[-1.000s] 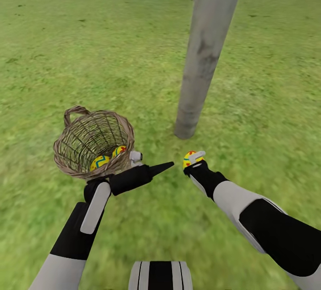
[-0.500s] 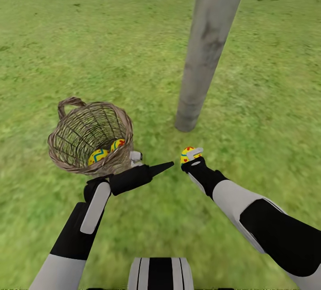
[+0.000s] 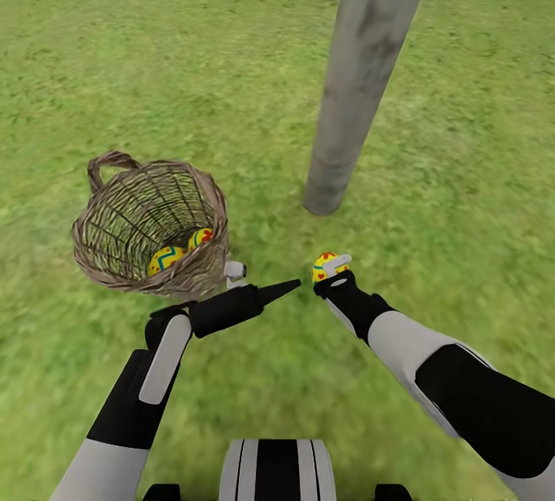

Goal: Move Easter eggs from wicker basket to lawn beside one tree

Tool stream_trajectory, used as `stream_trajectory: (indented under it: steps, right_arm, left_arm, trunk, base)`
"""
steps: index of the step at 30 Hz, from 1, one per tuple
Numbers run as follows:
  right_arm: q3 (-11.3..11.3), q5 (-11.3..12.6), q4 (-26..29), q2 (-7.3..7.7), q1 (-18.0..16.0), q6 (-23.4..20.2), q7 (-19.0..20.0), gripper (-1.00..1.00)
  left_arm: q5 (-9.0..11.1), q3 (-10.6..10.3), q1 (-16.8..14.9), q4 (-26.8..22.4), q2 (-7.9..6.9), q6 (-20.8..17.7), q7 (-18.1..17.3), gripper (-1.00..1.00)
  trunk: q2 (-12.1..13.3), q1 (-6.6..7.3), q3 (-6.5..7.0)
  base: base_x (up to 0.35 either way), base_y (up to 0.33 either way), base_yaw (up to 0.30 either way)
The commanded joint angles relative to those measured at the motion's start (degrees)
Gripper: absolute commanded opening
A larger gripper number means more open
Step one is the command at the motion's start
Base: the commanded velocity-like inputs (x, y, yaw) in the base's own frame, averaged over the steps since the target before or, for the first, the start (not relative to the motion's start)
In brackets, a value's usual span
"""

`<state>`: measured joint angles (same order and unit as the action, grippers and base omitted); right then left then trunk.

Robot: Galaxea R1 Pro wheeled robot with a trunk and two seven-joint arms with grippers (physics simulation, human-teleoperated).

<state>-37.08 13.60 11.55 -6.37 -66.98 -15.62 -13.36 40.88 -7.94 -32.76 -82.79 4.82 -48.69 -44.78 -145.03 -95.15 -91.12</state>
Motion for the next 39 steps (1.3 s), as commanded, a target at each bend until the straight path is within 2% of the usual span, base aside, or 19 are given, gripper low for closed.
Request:
stream_trajectory:
  steps: [1, 7, 8, 10, 15, 24, 25, 35, 39]
  right_arm:
    - [-0.28, 1.17, 0.05, 0.04, 0.01, -0.27, -0.26, -1.00]
    - [-0.26, 1.17, 0.05, 0.01, 0.05, -0.28, -0.18, -1.00]
    - [-0.87, -0.12, 2.80, -0.18, -0.10, -0.17, -4.81, -1.00]
    - [-1.60, -0.07, 2.25, -0.15, -0.16, -0.09, -4.87, -1.00]
    - [-1.51, -0.73, 2.80, 0.03, 0.18, -0.02, -4.83, -1.00]
    - [-1.42, -0.57, 2.58, 0.11, 0.18, -0.20, -4.75, -1.00]
    - [-1.42, -0.53, 2.54, 0.12, 0.17, -0.17, -4.75, 1.00]
    - [-1.41, -0.42, 2.51, 0.25, 0.18, -0.11, -4.74, 1.00]
    - [-1.36, -0.42, 2.51, 0.30, 0.18, -0.18, -4.74, 1.00]
  left_arm:
    - [0.16, 0.03, -0.02, -0.01, 0.02, -0.33, -0.05, 1.00]
    - [0.16, 0.03, -0.02, -0.01, -0.04, -0.35, -0.05, 1.00]
    - [0.29, -0.30, 0.31, 0.33, 0.30, -0.01, 0.02, 1.00]
    - [0.25, -0.21, 0.59, 0.75, 0.54, 0.00, 0.04, 1.00]
    - [0.33, -0.15, 1.03, 1.56, 0.31, 0.00, -1.24, 1.00]
    - [0.34, -0.15, 1.03, 1.57, 0.32, 0.00, -1.28, 1.00]
    - [0.34, -0.15, 1.03, 1.57, 0.33, 0.00, -1.28, 1.00]
    - [0.34, -0.15, 1.09, 1.57, 0.28, 0.08, -1.33, 1.00]
    - [0.34, -0.15, 1.10, 1.51, 0.30, 0.01, -1.28, 1.00]
  trunk:
    - [-0.02, -0.03, -0.27]
    - [-0.10, -0.18, -1.60]
    - [-0.09, -0.15, -1.58]
    - [-0.09, -0.15, -1.58]
    - [-0.09, -0.15, -1.58]
    - [-0.09, -0.15, -1.58]
    - [-0.09, -0.15, -1.58]
    - [-0.09, -0.15, -1.58]
    - [-0.03, -0.04, -0.69]
  base:
    - [0.000, 0.000, 0.000]
    - [0.000, 0.000, 0.000]
    - [0.000, 0.000, 0.000]
    - [0.000, 0.000, 0.000]
    - [0.000, 0.000, 0.000]
    - [0.000, 0.000, 0.000]
    - [0.000, 0.000, 0.000]
    - [0.000, 0.000, 0.000]
    - [0.000, 0.000, 0.000]
